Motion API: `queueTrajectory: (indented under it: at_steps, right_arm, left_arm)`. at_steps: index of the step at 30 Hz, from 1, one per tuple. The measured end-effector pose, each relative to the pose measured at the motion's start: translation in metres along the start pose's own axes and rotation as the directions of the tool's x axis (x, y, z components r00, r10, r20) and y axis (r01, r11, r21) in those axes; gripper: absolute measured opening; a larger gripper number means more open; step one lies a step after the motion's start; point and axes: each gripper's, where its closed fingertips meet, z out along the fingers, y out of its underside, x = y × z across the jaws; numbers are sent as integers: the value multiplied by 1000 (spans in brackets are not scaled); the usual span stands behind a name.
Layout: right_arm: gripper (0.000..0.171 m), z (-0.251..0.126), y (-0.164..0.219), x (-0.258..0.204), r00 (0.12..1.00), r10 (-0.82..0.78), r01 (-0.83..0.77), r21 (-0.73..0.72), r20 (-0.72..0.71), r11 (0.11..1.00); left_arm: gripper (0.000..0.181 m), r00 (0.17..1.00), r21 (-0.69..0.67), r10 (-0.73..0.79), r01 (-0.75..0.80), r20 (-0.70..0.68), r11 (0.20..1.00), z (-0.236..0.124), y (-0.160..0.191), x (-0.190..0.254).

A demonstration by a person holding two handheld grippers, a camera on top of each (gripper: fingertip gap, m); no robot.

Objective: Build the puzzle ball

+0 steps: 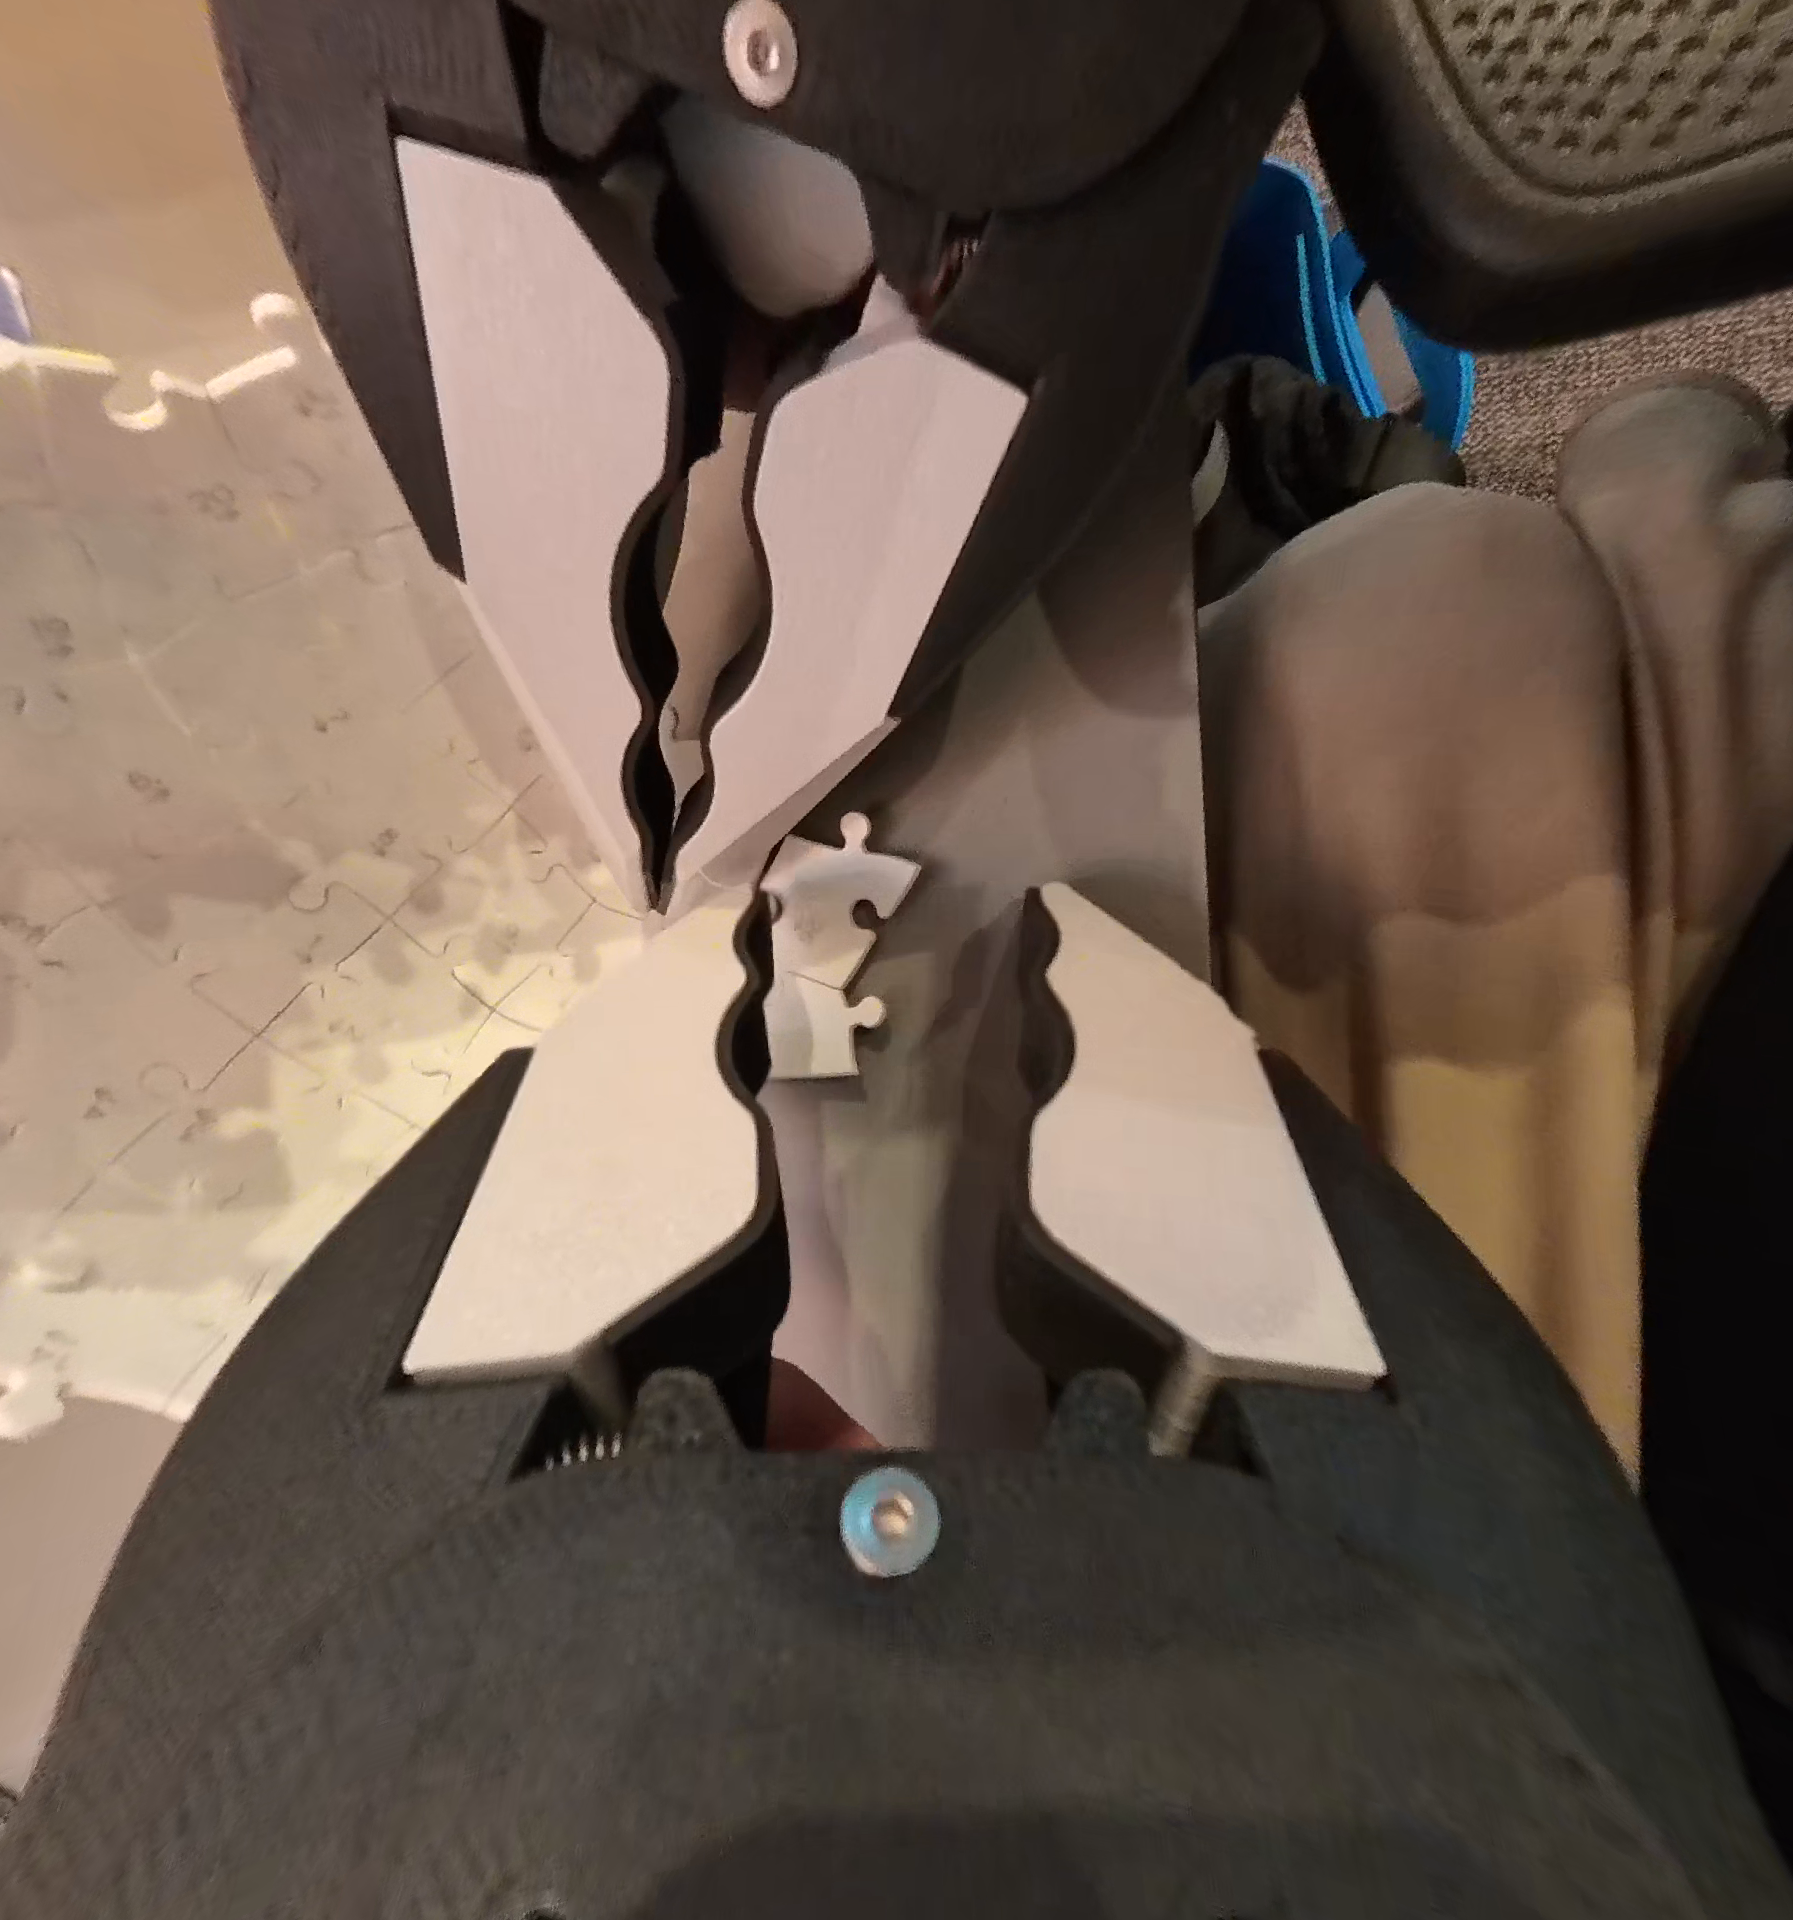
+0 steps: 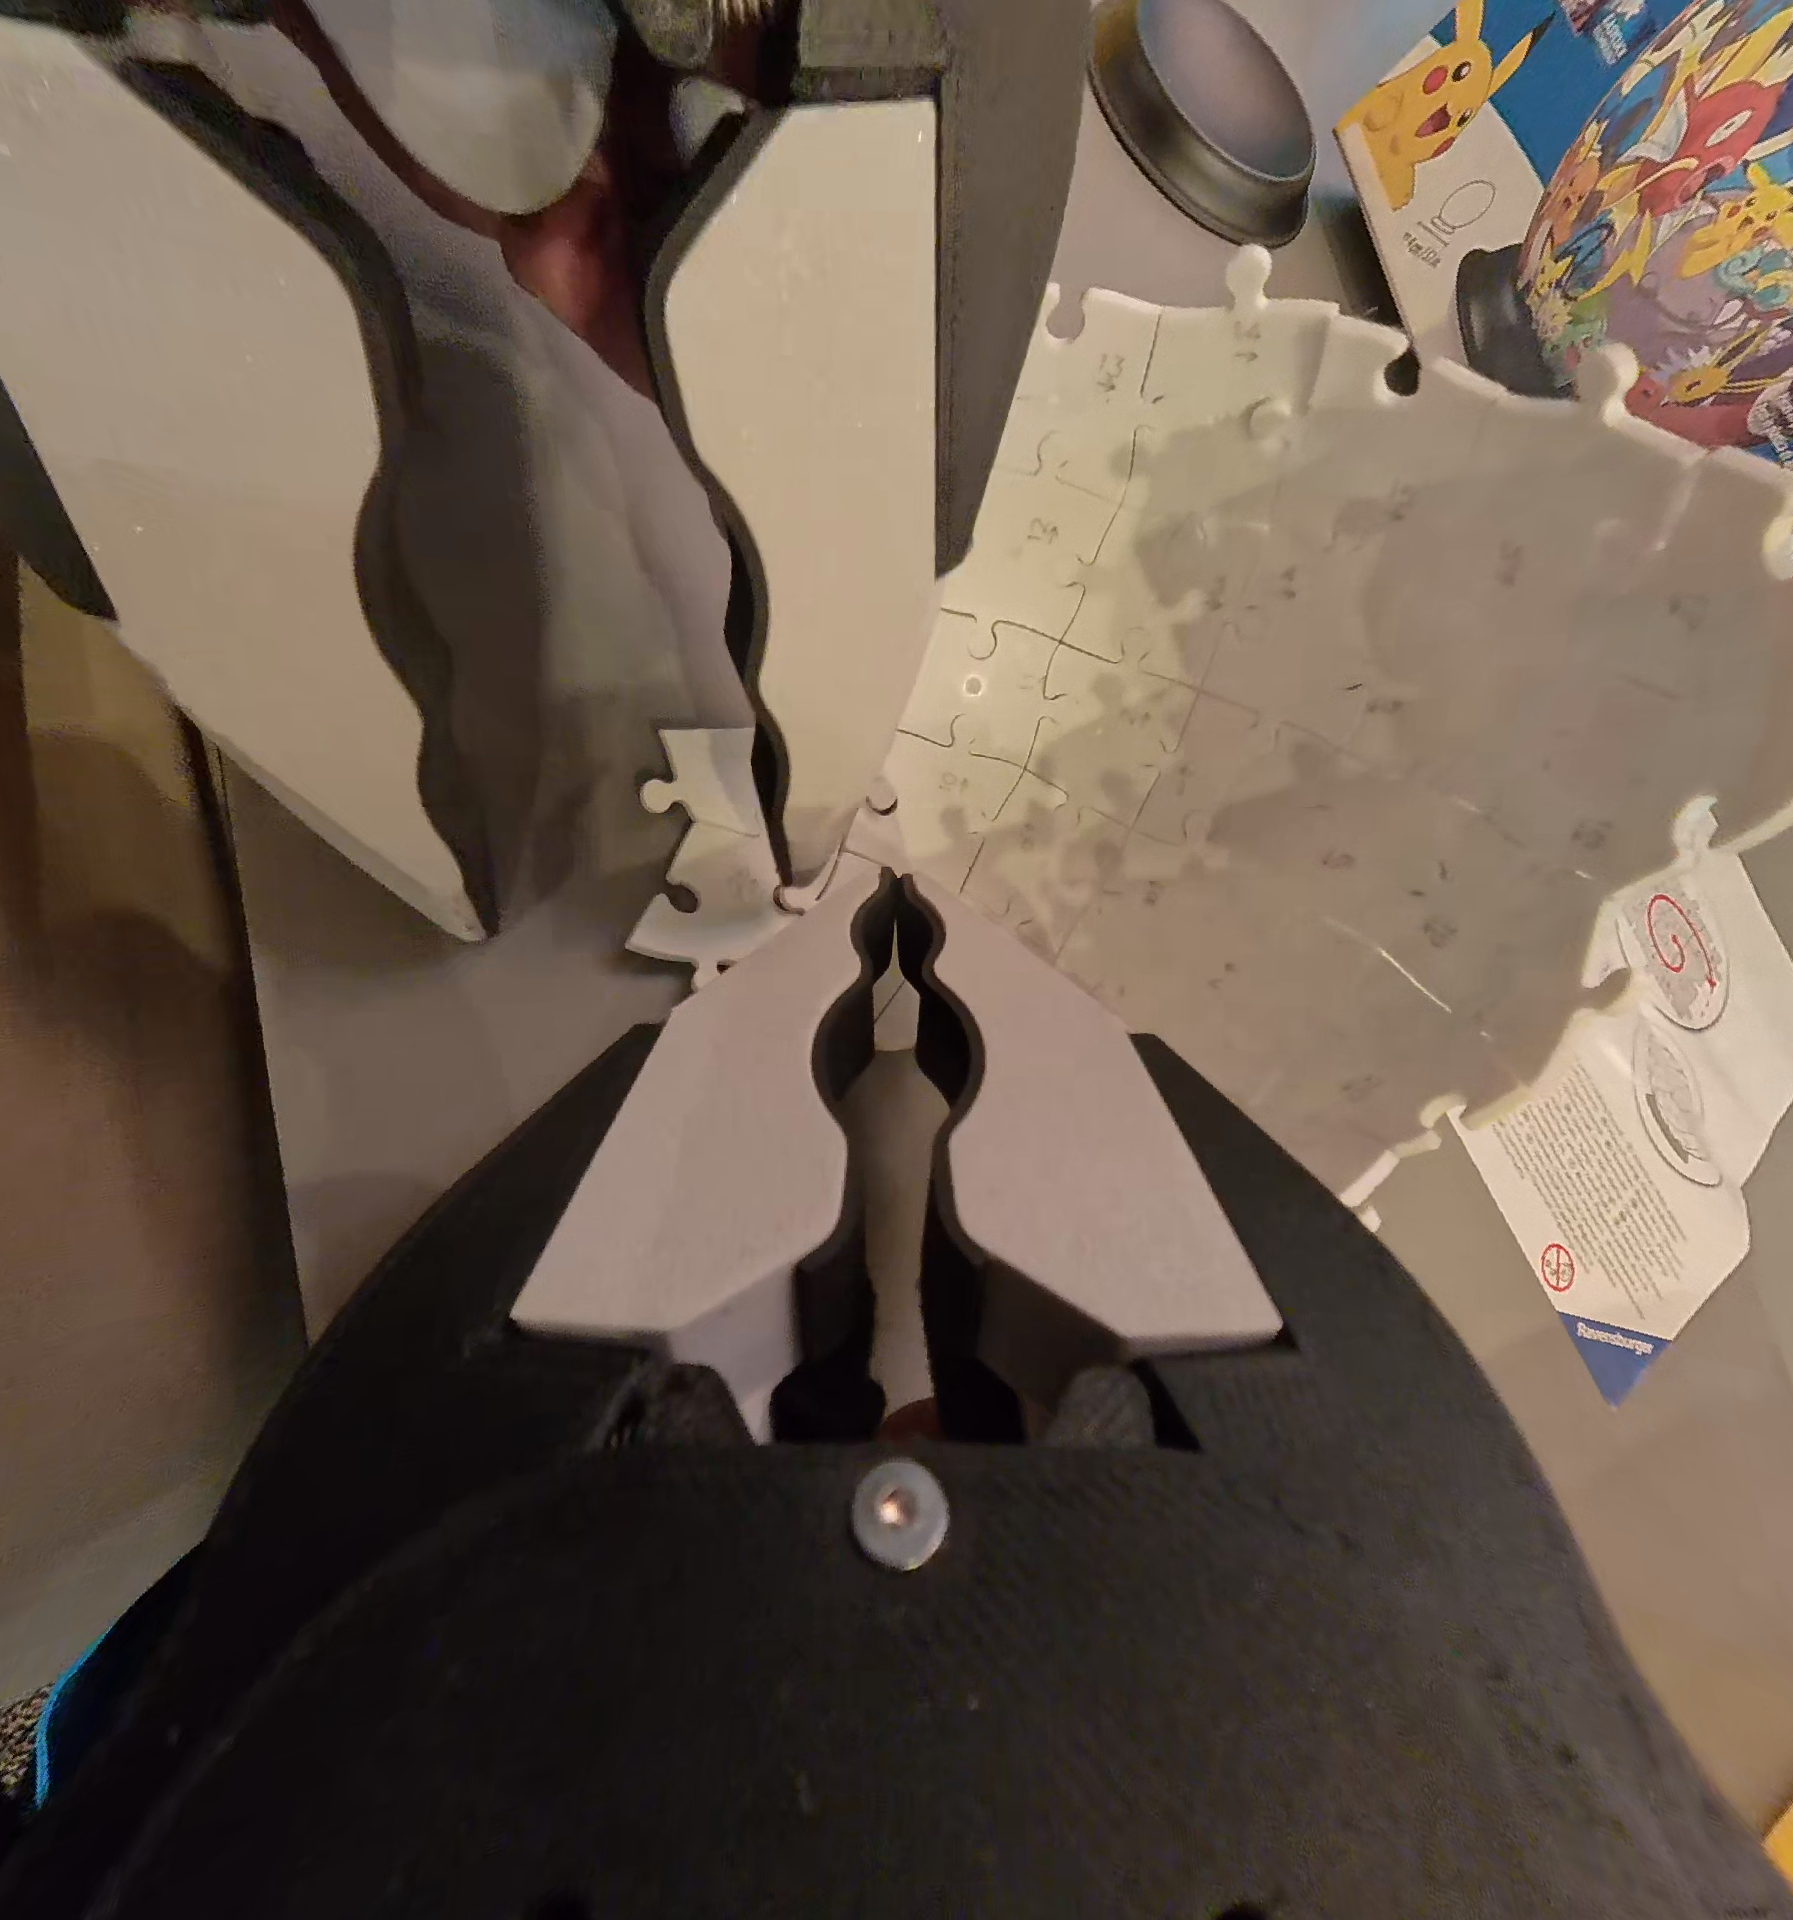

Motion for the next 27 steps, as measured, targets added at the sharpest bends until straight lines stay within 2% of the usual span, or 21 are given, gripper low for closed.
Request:
queueTrajectory:
  at_steps: [10,18,20,27]
  right_arm:
    - [0,-1,0,-2,1000,6,-7,6,26,1000]
    - [0,-1,0,-3,999,11,-11,1,35,1000]
    - [0,-1,0,-3,999,14,-14,0,35,1000]
    - [0,-1,-1,-3,1000,-1,1,6,21,1000]
  left_arm:
    - [41,994,-23,-72,70,-79,997,3,2,2]
    - [38,995,-6,-87,87,-38,996,-10,4,4]
    - [40,995,-35,-92,90,-31,995,-7,11,7]
    - [40,987,-1,-157,157,-44,988,-5,12,5]
